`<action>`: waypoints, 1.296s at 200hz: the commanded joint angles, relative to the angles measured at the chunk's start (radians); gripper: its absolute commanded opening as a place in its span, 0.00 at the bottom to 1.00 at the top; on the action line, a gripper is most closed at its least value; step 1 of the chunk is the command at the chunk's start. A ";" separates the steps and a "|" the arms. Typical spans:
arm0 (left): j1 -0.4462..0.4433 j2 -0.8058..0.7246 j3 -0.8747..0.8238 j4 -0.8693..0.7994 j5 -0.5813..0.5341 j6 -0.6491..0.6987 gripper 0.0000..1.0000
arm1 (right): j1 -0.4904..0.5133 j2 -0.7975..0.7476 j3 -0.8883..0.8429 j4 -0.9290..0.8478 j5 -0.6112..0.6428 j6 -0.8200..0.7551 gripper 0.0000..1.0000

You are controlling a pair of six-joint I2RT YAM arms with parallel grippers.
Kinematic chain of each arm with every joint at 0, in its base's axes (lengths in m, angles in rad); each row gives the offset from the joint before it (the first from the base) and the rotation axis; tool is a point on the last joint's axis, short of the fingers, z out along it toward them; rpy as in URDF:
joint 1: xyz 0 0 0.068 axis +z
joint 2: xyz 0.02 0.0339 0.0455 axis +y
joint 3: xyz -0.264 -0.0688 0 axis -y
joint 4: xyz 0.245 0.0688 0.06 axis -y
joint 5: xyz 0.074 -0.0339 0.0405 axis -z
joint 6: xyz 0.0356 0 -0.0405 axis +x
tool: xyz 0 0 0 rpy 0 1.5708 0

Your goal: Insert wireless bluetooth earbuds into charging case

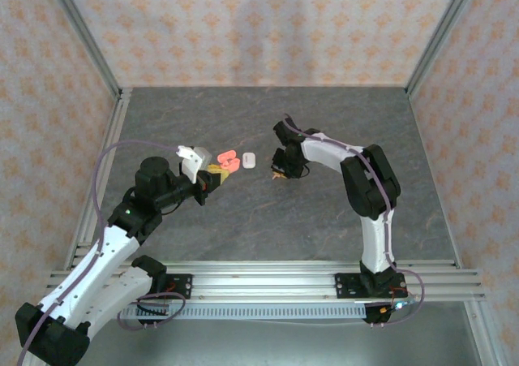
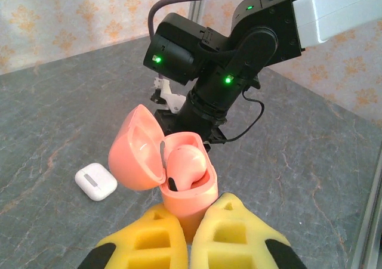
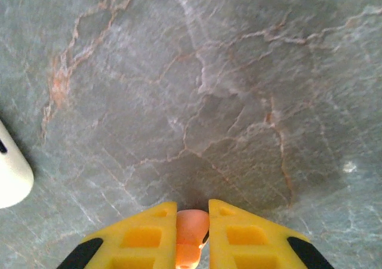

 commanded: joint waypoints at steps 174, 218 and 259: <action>-0.006 0.014 -0.003 0.197 0.059 -0.097 0.00 | 0.249 -0.567 -0.036 0.073 0.455 -0.413 0.09; -0.008 0.033 0.017 0.212 0.068 -0.102 0.00 | 0.341 -0.672 -0.023 0.137 0.493 -0.490 0.08; -0.008 0.032 0.023 0.224 0.081 -0.106 0.00 | 0.412 -0.693 -0.016 0.183 0.473 -0.565 0.08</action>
